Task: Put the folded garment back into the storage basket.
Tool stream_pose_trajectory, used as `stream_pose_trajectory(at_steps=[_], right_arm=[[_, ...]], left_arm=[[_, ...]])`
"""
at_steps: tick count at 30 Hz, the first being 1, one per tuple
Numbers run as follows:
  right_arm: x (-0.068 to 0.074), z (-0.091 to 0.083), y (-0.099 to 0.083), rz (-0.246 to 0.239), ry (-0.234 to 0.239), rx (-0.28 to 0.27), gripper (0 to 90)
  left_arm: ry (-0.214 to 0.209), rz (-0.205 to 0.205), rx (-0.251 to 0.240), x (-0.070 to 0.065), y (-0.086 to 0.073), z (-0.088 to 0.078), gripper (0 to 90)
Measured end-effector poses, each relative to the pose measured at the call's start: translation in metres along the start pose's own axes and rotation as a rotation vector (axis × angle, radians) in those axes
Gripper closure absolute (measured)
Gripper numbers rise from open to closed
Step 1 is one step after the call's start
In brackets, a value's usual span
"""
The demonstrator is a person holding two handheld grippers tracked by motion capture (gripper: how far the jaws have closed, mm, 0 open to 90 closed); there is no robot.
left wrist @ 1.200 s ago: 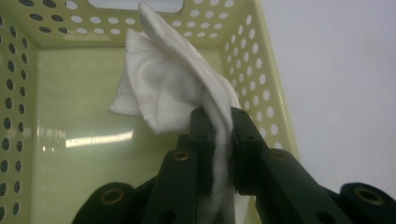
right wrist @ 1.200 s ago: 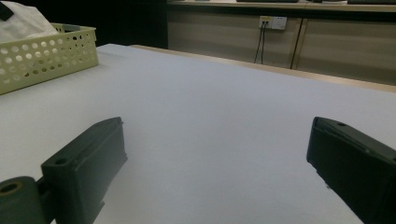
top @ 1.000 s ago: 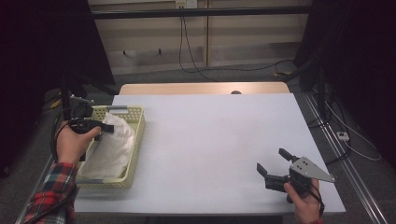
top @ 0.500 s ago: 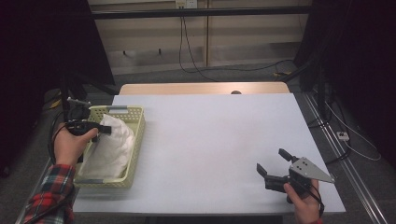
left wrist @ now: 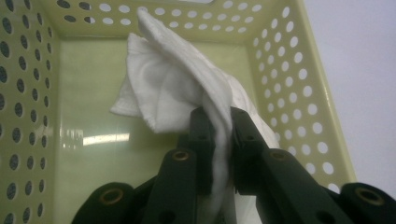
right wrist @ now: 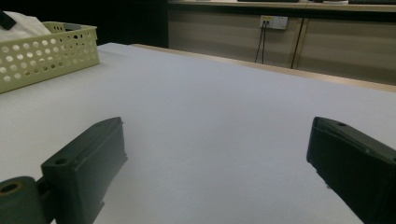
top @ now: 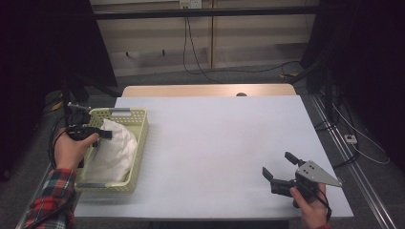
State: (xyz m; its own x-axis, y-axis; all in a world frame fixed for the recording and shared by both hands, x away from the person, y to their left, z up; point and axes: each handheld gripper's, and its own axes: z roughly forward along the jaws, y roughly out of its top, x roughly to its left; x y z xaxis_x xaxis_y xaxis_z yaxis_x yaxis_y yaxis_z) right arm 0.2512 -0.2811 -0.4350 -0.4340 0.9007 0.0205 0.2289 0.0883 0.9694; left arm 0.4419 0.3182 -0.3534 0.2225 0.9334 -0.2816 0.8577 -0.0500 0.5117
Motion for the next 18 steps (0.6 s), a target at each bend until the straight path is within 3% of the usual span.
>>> stream_pose_trajectory(at_steps=[3, 6, 8, 18], right_arm=[[0.0000, -0.0001, -0.0003, 0.001, 0.001, 0.002, 3.7], [-0.0005, 0.0000, -0.0001, 0.001, -0.002, 0.000, 3.7], [-0.0006, 0.0000, -0.0001, 0.000, -0.002, 0.001, 3.7], [-0.0004, -0.0005, 0.0001, -0.006, 0.000, 0.002, 3.7]], left_arm=[[0.005, -0.012, -0.009, -0.0001, 0.0008, 0.0012, 81.4], [0.009, 0.020, 0.008, 0.0005, 0.0017, 0.0014, 81.2], [0.010, 0.010, -0.004, -0.0004, 0.0016, 0.0033, 81.2], [0.014, 0.031, -0.004, 0.0008, 0.0016, 0.0085, 81.0]])
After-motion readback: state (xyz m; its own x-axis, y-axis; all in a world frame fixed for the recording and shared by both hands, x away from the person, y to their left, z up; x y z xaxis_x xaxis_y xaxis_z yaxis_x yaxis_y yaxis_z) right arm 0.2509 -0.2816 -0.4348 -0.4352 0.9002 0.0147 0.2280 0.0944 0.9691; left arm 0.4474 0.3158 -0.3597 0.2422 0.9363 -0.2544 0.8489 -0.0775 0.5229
